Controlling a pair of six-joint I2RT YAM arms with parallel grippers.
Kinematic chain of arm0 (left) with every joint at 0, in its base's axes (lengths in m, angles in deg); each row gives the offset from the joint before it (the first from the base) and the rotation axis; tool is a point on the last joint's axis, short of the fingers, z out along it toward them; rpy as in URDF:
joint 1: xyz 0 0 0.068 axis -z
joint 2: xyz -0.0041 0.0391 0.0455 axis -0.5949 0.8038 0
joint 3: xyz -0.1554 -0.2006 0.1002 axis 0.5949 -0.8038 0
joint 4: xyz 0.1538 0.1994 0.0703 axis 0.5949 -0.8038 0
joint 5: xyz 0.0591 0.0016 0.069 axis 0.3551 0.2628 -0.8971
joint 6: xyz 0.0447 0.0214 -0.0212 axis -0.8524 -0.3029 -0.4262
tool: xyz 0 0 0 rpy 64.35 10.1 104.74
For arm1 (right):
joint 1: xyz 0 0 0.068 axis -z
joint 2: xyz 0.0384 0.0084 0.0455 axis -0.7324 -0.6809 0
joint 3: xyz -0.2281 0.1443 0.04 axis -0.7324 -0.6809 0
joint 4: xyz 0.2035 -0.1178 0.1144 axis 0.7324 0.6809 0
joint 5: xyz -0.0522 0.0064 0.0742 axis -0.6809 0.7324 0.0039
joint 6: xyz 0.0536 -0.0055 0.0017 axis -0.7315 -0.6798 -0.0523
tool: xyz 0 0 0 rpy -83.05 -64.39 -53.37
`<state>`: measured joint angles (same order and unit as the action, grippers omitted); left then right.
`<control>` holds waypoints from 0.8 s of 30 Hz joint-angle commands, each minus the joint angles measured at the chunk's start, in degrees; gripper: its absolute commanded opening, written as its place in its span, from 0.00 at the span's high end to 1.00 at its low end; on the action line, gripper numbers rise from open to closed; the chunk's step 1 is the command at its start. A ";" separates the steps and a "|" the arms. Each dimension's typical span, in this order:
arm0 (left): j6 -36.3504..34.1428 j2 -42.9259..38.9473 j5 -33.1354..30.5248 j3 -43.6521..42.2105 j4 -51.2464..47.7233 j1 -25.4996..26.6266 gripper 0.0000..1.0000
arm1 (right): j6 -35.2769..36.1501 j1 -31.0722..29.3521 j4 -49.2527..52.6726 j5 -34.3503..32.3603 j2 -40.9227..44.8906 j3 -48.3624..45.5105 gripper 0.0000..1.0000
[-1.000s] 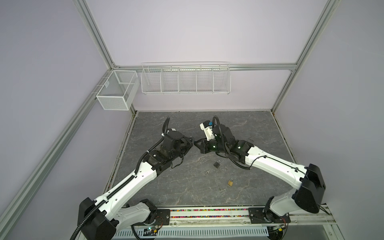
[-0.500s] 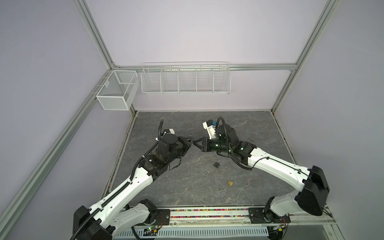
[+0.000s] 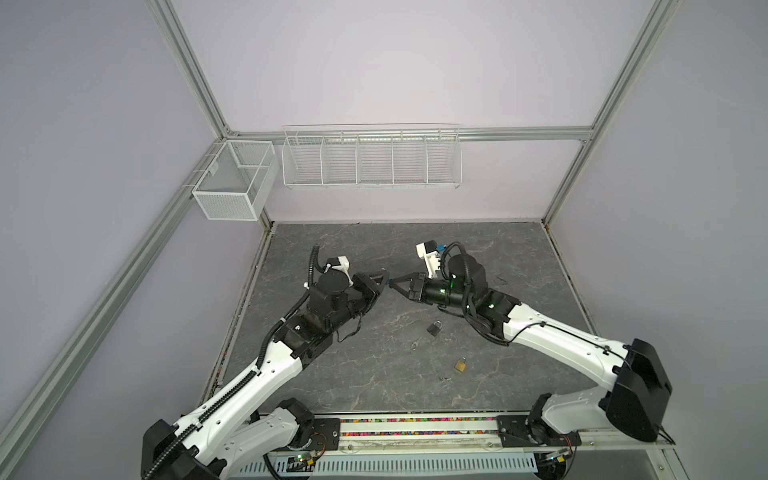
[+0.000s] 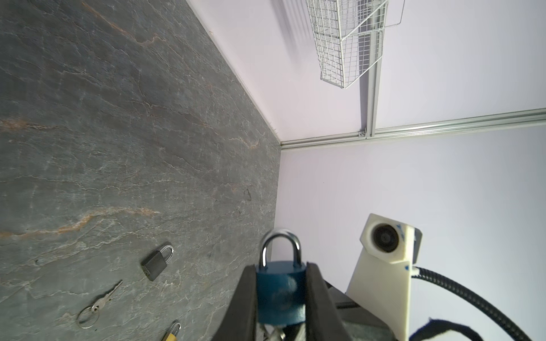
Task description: Unlock with the key
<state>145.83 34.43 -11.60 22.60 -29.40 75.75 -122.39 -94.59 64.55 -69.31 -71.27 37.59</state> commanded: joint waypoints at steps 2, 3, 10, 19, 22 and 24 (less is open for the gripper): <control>0.91 -1.00 3.20 -0.71 3.17 -0.13 1.00 | -5.18 0.13 -7.42 1.07 2.40 -1.14 0.93; 0.84 -1.17 2.93 -0.74 3.23 -0.13 1.00 | -5.16 0.13 -6.74 0.88 2.64 -1.02 0.93; 1.38 -1.46 -0.33 0.26 1.66 -0.22 1.00 | 3.98 -0.88 5.25 -2.55 4.30 1.71 0.93; -1.90 0.70 -4.64 4.55 -2.28 -0.22 1.00 | 17.76 -3.87 22.44 -10.77 3.29 6.84 0.61; -1.77 1.83 -4.00 4.96 -1.37 -0.22 1.00 | 19.53 -4.50 22.98 -12.32 2.48 7.03 0.56; -1.73 2.14 -3.86 5.11 -1.21 -0.22 1.00 | 21.43 -4.73 23.32 -12.91 2.03 8.06 0.56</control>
<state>144.67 35.98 -14.42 25.97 -31.30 75.73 -105.73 -98.72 85.18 -79.76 -68.27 43.80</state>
